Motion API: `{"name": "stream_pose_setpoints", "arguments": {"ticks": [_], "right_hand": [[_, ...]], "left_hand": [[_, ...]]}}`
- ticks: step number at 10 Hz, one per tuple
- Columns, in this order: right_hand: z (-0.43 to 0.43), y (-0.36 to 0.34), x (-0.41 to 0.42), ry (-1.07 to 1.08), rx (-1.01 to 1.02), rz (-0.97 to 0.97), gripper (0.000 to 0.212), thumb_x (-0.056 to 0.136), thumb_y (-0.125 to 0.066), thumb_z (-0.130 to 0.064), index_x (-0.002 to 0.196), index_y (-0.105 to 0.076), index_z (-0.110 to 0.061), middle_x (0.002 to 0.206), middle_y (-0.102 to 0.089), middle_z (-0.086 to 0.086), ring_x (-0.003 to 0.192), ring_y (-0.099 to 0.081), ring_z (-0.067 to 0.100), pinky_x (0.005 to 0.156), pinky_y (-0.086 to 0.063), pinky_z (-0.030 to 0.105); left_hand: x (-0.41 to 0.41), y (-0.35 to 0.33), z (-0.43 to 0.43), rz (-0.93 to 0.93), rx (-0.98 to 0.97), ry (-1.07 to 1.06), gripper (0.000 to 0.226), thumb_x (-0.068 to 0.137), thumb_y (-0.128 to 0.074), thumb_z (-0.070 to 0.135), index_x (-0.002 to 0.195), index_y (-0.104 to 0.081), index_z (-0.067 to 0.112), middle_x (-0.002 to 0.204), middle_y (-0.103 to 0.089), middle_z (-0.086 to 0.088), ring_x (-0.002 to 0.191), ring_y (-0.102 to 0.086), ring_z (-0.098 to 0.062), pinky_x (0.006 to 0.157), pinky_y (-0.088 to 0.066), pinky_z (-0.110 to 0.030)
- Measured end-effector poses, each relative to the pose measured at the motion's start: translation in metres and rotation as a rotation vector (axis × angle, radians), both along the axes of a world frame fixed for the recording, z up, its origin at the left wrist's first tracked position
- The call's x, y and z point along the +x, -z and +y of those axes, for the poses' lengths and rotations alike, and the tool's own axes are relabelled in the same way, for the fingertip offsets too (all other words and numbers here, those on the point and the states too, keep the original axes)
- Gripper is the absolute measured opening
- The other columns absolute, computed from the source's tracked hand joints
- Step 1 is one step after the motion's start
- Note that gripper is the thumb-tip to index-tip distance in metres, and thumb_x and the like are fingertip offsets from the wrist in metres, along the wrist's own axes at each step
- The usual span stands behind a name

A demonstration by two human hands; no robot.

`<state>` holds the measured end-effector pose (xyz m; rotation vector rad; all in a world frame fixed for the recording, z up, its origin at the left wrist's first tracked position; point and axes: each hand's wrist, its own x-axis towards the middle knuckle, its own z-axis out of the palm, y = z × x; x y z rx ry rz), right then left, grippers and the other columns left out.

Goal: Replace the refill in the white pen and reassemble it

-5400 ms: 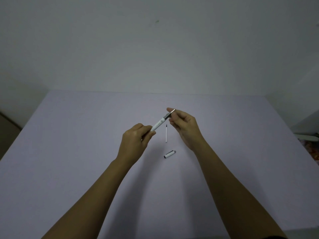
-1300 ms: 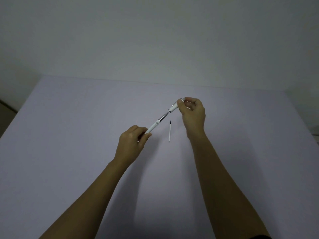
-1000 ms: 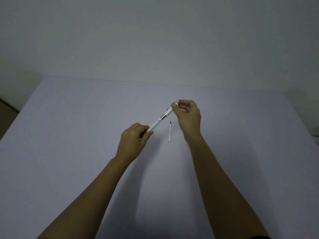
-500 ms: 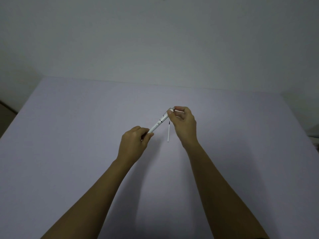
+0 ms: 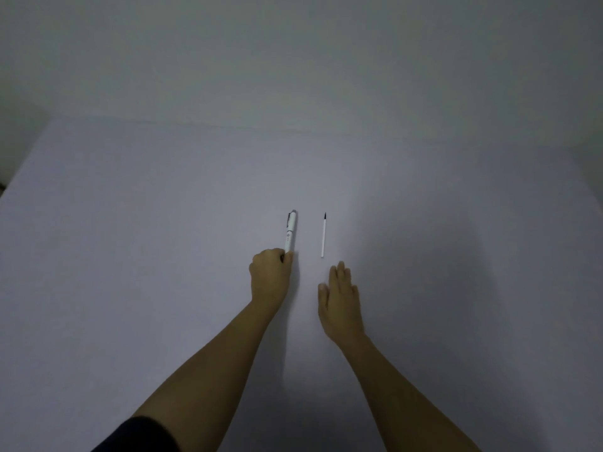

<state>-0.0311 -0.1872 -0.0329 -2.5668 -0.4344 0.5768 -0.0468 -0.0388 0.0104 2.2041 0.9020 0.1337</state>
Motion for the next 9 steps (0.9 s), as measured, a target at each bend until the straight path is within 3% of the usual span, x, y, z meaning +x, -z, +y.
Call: {"name": "stream_pose_setpoints", "arguments": {"ticks": [1,3,6,9], "right_hand": [[-0.002,0.011,-0.004,-0.052,-0.074,-0.103,0.057,0.101,-0.022,-0.032,0.148,-0.002,-0.008,0.160,0.003,0.007,0.148,0.003,0.019,0.117,0.005,0.032],[-0.004,0.025,-0.010,-0.051,-0.107,-0.260,0.058,0.099,-0.029,-0.031,0.148,-0.010,-0.007,0.159,-0.010,0.011,0.147,-0.009,0.023,0.115,0.000,0.033],[-0.001,0.025,-0.009,-0.035,-0.110,-0.258,0.059,0.097,-0.031,-0.030,0.147,-0.012,-0.006,0.158,-0.015,0.012,0.146,-0.014,0.025,0.115,-0.005,0.035],[-0.003,0.007,-0.001,-0.040,-0.035,-0.152,0.058,0.099,-0.027,-0.032,0.148,-0.010,-0.007,0.160,-0.009,0.009,0.147,-0.009,0.020,0.118,-0.006,0.032]], "left_hand": [[0.009,0.009,-0.005,-0.037,0.019,0.016,0.035,0.092,-0.053,0.018,0.065,-0.061,-0.002,0.056,-0.051,-0.009,0.052,-0.047,-0.020,0.050,-0.038,-0.032],[0.017,0.028,-0.016,-0.104,0.095,-0.003,0.031,0.092,-0.055,0.016,0.070,-0.061,-0.005,0.065,-0.060,-0.021,0.057,-0.052,-0.029,0.053,-0.041,-0.037],[0.023,0.034,-0.020,-0.084,0.125,-0.021,0.028,0.092,-0.055,0.017,0.081,-0.064,-0.007,0.080,-0.063,-0.026,0.071,-0.058,-0.036,0.065,-0.051,-0.045],[0.014,0.019,-0.017,-0.075,0.139,-0.038,0.035,0.092,-0.054,0.028,0.086,-0.062,-0.005,0.087,-0.062,-0.024,0.073,-0.058,-0.032,0.062,-0.042,-0.031]]}}
